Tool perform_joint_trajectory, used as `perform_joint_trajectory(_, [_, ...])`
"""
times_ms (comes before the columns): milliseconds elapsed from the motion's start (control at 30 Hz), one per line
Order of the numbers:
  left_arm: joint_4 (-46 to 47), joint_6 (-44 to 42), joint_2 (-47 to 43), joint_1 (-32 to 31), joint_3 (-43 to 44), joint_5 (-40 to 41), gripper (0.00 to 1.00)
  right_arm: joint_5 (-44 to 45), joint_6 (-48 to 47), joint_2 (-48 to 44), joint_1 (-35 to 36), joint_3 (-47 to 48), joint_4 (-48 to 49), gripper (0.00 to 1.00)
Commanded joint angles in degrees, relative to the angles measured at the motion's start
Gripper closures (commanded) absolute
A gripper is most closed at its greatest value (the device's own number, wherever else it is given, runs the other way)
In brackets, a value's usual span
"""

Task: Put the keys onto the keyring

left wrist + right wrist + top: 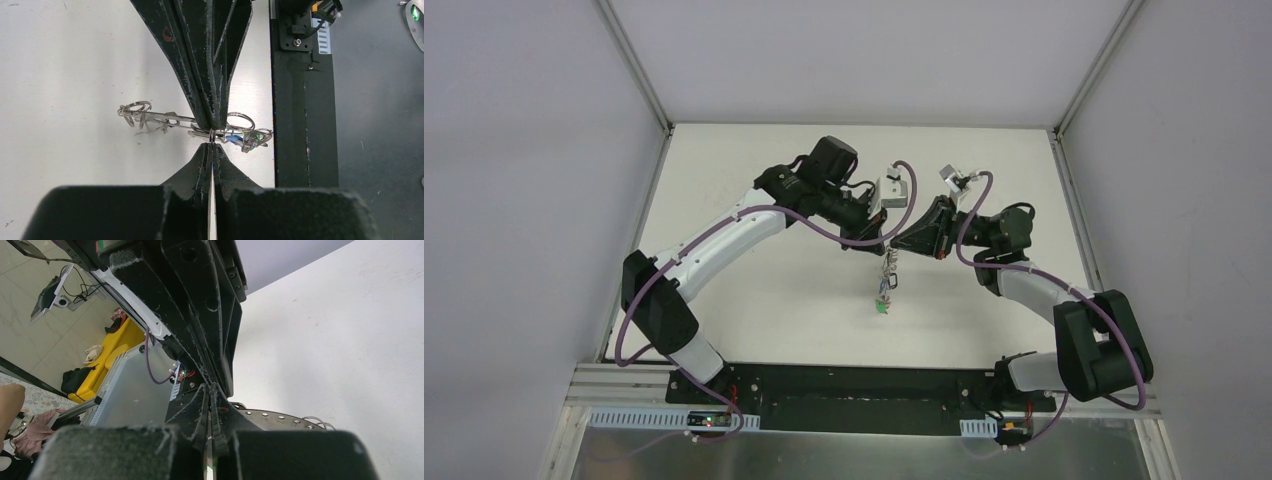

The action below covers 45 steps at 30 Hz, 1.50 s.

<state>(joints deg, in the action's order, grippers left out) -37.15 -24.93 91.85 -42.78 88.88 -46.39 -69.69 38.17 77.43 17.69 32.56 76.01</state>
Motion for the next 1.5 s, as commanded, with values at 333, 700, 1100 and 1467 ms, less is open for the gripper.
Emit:
perform_joint_trajectory(333, [0.37,0.19,-0.84,-1.11,0.97,2.33,1.0,1.7,-0.24,-1.21,-0.99,2.95,2.05,1.0])
perform_joint_trajectory(700, [0.28,0.87,-1.46,-4.52,0.52,13.32,1.0,4.07,-0.64,-1.49,-1.96,2.61,-0.21,1.0])
perform_joint_trajectory(1100, [0.21,2.83,-0.22,-6.94,2.92,20.03,1.0,4.92,-2.31,-1.58,-1.92,2.22,-2.47,1.0])
perform_joint_trajectory(1467, [-1.1,2.24,-1.37,-6.33,3.26,19.74,0.69,2.1,-4.78,-1.5,-2.12,2.16,-3.15,1.0])
